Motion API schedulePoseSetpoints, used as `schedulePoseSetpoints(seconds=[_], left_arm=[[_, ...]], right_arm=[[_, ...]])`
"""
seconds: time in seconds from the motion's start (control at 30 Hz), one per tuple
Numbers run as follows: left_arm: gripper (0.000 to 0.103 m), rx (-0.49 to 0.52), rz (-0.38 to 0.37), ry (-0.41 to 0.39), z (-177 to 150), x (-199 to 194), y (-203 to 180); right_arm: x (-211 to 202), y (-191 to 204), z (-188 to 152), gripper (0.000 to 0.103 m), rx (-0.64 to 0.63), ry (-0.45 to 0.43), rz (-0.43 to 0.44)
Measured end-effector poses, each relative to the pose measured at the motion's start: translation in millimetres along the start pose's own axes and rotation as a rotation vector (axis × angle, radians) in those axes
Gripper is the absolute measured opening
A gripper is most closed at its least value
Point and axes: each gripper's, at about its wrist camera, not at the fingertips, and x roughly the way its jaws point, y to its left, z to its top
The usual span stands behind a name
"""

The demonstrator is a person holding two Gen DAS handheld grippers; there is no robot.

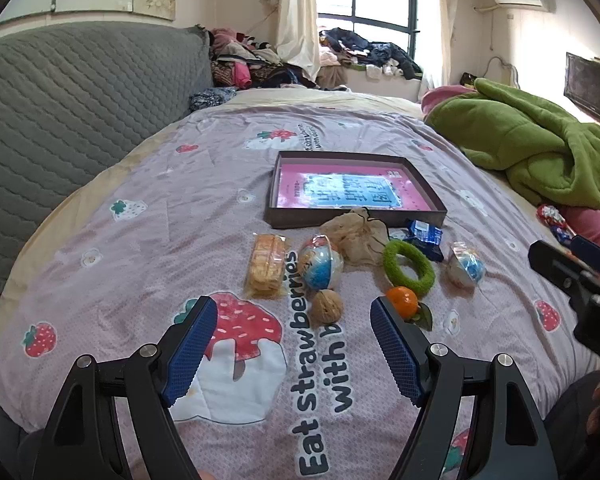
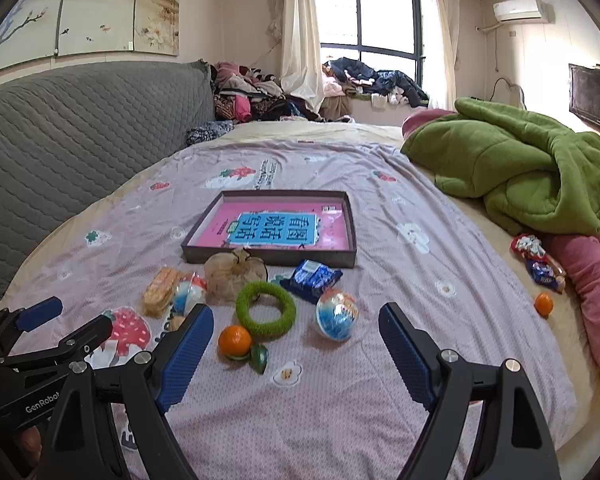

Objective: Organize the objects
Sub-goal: 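Move the left tool toward the walnut while the right tool approaches the mandarin orange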

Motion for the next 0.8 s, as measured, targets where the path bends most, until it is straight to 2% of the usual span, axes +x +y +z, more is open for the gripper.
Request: schedulePoseSetpoints(seconds=[0.43, 0.8], left_arm=[[0.080, 0.030, -0.041, 0.014, 2.6, 10.1, 4.4], [0.080, 0.018, -0.062, 0.070, 2.5, 45.2, 3.2]], right_arm=[[0.2, 8.2, 33.3, 0.084, -0.010, -0.065, 0.010], [31.6, 7.6, 18.0, 0.084, -0.006, -0.009, 0.028]])
